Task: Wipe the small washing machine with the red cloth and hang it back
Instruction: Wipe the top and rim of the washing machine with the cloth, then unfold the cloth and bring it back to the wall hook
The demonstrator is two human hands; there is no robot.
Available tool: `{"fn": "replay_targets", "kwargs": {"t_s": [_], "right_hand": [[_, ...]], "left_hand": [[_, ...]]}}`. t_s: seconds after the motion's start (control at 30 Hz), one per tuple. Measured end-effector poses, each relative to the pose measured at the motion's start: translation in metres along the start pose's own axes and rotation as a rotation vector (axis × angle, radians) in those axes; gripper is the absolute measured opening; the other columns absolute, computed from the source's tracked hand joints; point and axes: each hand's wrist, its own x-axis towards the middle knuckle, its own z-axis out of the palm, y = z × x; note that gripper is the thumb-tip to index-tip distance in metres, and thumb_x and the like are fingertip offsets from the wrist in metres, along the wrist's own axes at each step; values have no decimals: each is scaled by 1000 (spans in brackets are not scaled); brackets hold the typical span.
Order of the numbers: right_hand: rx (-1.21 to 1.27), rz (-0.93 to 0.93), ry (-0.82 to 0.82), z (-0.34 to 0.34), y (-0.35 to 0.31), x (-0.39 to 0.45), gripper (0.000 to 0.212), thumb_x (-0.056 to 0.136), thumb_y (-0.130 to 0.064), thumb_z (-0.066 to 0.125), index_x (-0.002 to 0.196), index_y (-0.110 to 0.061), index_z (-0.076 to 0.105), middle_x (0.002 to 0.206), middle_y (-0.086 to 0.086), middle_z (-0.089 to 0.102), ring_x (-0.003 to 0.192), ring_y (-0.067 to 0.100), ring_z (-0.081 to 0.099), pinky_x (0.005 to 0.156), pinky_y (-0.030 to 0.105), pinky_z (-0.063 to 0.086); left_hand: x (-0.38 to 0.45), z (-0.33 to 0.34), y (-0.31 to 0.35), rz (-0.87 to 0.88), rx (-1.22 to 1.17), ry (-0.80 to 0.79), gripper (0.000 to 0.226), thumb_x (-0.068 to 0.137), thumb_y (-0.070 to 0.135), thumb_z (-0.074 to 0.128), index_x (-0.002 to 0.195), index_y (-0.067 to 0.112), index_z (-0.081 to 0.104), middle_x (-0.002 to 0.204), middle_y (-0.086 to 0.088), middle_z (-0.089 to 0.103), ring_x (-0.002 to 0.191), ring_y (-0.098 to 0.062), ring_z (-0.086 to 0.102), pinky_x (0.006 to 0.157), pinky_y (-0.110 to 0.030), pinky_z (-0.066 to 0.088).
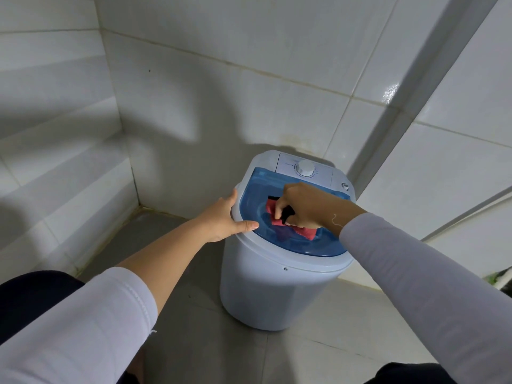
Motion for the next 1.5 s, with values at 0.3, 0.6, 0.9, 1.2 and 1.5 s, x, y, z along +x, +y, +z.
{"fn": "replay_targets", "kwargs": {"t_s": [0.3, 0.6, 0.9, 1.2, 1.5], "right_hand": [[-57, 51, -54, 9, 11, -5, 30, 87, -12, 57, 110, -27, 67, 107, 0, 48, 103, 21, 51, 84, 28, 45], [167, 249, 123, 21, 30, -32, 28, 85, -19, 60, 111, -26, 65, 111, 8, 54, 106, 25, 52, 90, 28, 39], [297, 362, 402, 21, 36, -45, 32, 83, -20, 65, 115, -23, 66, 108, 6, 50, 103, 26, 53, 86, 23, 36], [812, 255, 444, 8, 14, -21, 38, 82, -10, 56, 111, -33, 63, 106, -3, 63, 98, 18, 59, 93, 33, 49], [720, 380, 505, 13, 34, -16, 33, 83, -9, 53, 113, -23, 59, 113, 1, 59, 103, 19, 57, 88, 26, 41]], "left_hand": [[-2, -6, -9, -33, 8, 18, 100, 80, 49, 66, 152, 22, 2, 160, -2, 14, 146, -25, 21, 115, -40, 26], [-6, -6, -6, 11, -5, 27, 92, 82, 43, 66, 151, 20, 11, 157, -2, 23, 143, -23, 27, 112, -36, 29], [3, -8, 3, -45, 280, 39, 96, 77, 52, 67, 149, 17, 15, 159, -6, 18, 147, -29, 10, 116, -51, 24], [13, -3, 55, 186, 269, 37, 55, 93, 35, 53, 144, 28, 36, 161, 1, 12, 149, -23, 3, 118, -51, 14], [26, 1, 45, 147, 180, 260, 25, 89, 32, 61, 108, 17, 68, 132, -2, 59, 123, -24, 53, 105, -45, 38]]}}
